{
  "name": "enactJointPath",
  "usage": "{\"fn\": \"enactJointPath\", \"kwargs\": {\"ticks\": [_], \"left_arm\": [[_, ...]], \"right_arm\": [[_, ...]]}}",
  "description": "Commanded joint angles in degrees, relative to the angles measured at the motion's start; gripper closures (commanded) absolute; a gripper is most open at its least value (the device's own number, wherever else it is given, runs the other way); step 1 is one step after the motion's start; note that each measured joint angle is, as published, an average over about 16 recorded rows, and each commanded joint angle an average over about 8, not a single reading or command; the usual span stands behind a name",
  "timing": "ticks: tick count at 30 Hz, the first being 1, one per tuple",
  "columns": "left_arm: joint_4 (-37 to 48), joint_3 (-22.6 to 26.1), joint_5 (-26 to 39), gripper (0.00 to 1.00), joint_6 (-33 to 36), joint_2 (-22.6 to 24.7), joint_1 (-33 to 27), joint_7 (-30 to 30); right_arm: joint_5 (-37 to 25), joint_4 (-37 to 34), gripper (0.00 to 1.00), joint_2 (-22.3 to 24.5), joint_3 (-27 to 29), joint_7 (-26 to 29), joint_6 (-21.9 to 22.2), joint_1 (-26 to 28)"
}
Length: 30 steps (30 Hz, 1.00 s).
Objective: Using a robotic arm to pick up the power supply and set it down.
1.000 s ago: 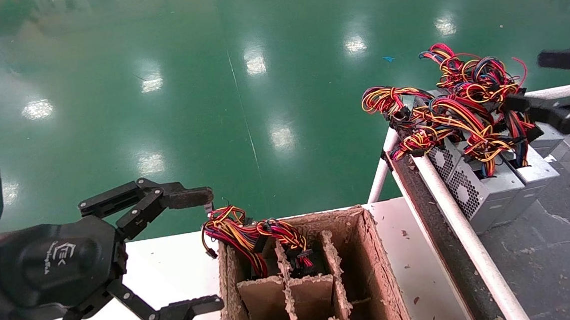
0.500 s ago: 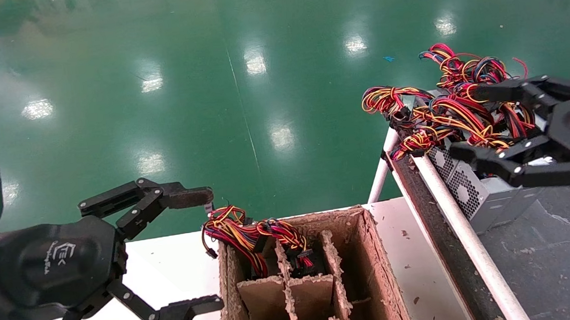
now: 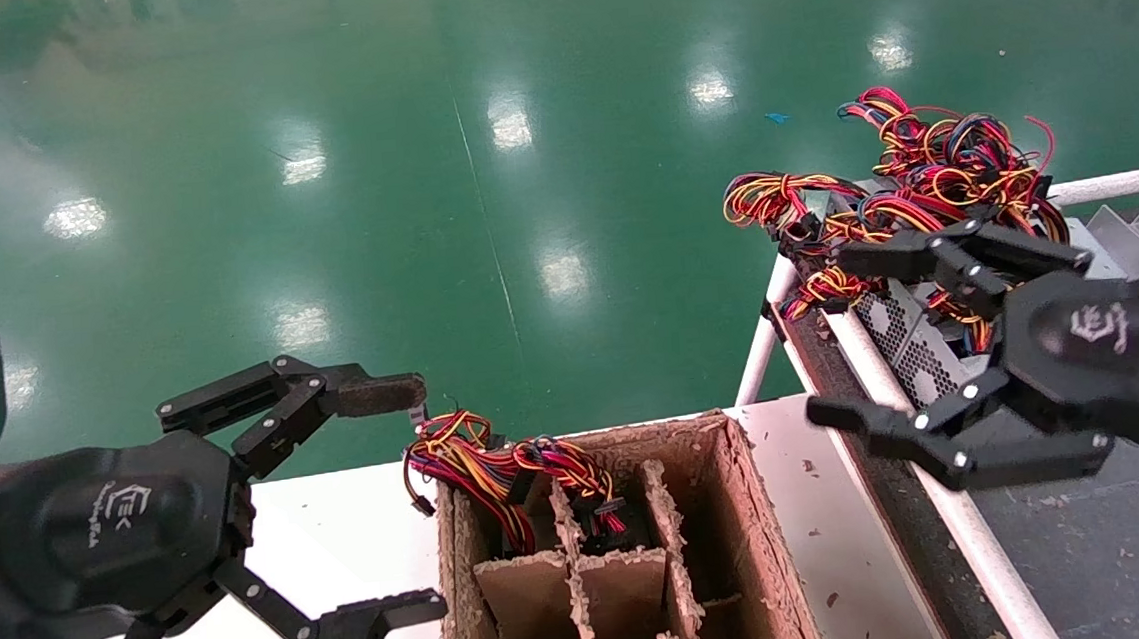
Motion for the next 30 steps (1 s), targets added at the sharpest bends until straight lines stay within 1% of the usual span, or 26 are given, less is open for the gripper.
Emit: {"fn": "enactJointPath", "kwargs": {"ticks": [1, 18, 30], "left_arm": [[0.0, 0.0, 0.0, 0.0, 0.0, 0.0, 0.0, 0.0], [0.0, 0.0, 0.0, 0.0, 0.0, 0.0, 0.0, 0.0], [0.0, 0.0, 0.0, 0.0, 0.0, 0.0, 0.0, 0.0]], "right_arm": [[0.6, 0.8, 0.0, -0.4, 0.1, -0.1, -0.4, -0.7], [5.8, 7.6, 0.0, -3.7, 0.5, -1.0, -3.4, -6.0], [6.3, 8.0, 0.0, -3.9, 0.6, -1.0, -3.6, -6.4]]}}
